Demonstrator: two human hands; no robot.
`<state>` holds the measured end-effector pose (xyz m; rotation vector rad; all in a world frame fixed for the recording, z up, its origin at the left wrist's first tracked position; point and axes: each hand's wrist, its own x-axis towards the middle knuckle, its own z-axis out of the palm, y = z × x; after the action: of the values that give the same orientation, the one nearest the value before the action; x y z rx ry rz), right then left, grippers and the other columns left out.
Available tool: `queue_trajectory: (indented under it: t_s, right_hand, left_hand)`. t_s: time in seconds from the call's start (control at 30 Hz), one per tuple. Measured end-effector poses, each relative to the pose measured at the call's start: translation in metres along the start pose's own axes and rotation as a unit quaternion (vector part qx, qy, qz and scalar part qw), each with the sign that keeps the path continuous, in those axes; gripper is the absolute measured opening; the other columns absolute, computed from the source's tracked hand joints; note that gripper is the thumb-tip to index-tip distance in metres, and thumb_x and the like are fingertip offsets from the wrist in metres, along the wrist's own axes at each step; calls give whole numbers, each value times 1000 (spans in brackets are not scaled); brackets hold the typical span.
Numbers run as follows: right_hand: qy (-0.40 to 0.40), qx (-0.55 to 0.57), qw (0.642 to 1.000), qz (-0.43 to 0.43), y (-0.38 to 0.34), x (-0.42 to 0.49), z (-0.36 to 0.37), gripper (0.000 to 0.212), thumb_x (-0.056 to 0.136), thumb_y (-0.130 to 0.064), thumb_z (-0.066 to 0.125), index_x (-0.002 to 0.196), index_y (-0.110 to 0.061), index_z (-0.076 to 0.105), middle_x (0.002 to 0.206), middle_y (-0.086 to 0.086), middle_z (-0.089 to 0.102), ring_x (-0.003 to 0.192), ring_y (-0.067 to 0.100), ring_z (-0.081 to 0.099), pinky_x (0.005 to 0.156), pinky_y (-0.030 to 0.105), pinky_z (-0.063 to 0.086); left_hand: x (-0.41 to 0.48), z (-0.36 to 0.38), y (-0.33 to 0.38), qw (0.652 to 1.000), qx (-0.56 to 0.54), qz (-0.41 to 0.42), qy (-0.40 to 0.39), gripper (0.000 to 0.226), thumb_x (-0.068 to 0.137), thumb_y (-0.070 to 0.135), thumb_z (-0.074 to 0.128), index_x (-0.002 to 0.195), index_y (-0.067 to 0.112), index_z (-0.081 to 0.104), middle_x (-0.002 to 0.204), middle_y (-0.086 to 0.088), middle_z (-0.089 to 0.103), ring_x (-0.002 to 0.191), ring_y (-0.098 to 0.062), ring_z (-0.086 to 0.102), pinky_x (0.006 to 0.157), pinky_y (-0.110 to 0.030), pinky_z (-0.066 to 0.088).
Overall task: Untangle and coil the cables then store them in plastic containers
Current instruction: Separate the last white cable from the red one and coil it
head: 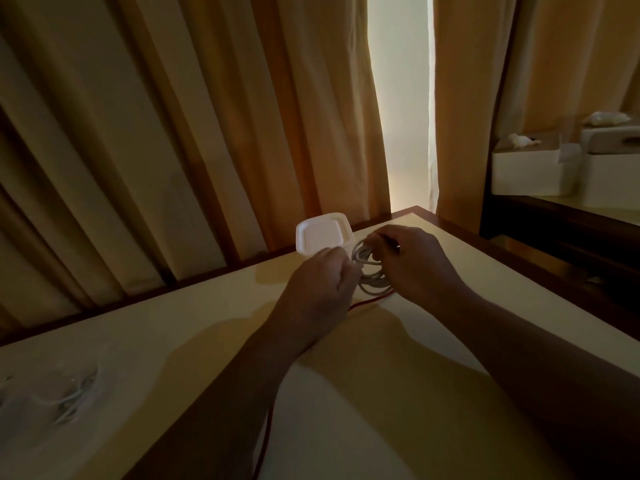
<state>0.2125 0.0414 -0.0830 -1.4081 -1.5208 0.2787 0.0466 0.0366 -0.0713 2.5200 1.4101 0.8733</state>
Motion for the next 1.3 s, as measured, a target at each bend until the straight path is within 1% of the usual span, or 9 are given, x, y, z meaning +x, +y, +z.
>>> queue_trajectory:
  t_s: [0.17,0.27,0.4,0.57,0.73,0.9,1.07,1.2,1.3]
  right_hand:
    - [-4,30,999,19,2,5,-5,24,102,-28,56,119,-19,71,96,-10,67,87,7,66,86,29,58]
    - [17,40,999,20,3,5,-7,25,102,-28,56,118,-17,71,93,-10,67,84,8,68,81,29,60]
    - [36,53,997,32,3,0,-5,24,102,-31,55,115,-19,71,94,-10,69,81,8,70,76,28,62]
    - [50,51,997,22,-12,-2,3,29,102,-33,54,121,-18,70,103,-1,75,81,9,72,75,27,62]
    - [52,80,995,0,-40,-8,2,33,102,-38,51,121,-20,71,91,-10,70,77,4,68,71,17,55]
    - [-54,87,994,-45,-66,-10,5,26,104,-40,48,121,-32,65,93,-17,67,79,1,68,66,15,55]
    - [-193,193,960,-58,-109,-27,39,24,103,-43,51,122,-42,65,111,-10,72,100,10,69,90,42,59]
    - [-249,122,953,-122,-143,-56,83,38,103,-47,47,136,-35,60,136,-7,64,124,13,59,105,33,43]
    - [-306,63,932,-184,-173,-77,117,44,104,-43,46,146,-31,52,146,-6,56,127,12,55,98,21,36]
  left_hand:
    - [-3,-9,-10,955,-288,-75,-5,32,106,23,43,81,13,61,78,-4,61,83,-17,68,85,-35,59]
    - [-4,-9,-8,935,-345,-80,2,32,105,18,45,78,14,62,76,-4,62,85,-22,69,91,-39,60]
    - [-1,-11,-11,968,-225,-107,14,30,104,30,46,85,22,67,82,2,69,87,-13,70,91,-43,59]
    - [11,-25,2,973,-213,-82,35,37,109,31,42,141,30,60,114,11,69,98,-3,68,83,-25,60]
    - [13,-49,9,993,-116,-22,-10,34,104,44,55,129,27,71,101,8,76,75,-4,72,66,-14,55]
    - [-4,-84,-11,977,-207,-53,-3,21,102,33,63,118,34,76,95,3,79,86,-17,75,85,-48,62]
    - [-54,-141,-53,975,-184,-97,75,16,99,32,67,105,42,77,100,4,80,90,-29,75,80,-59,60]
    - [-122,-201,-91,970,-118,-162,135,12,100,27,68,107,33,75,98,0,79,85,-27,76,75,-49,63]
    - [-171,-235,-113,964,-45,-220,146,14,101,27,67,112,28,75,91,2,78,75,-18,75,63,-28,58]
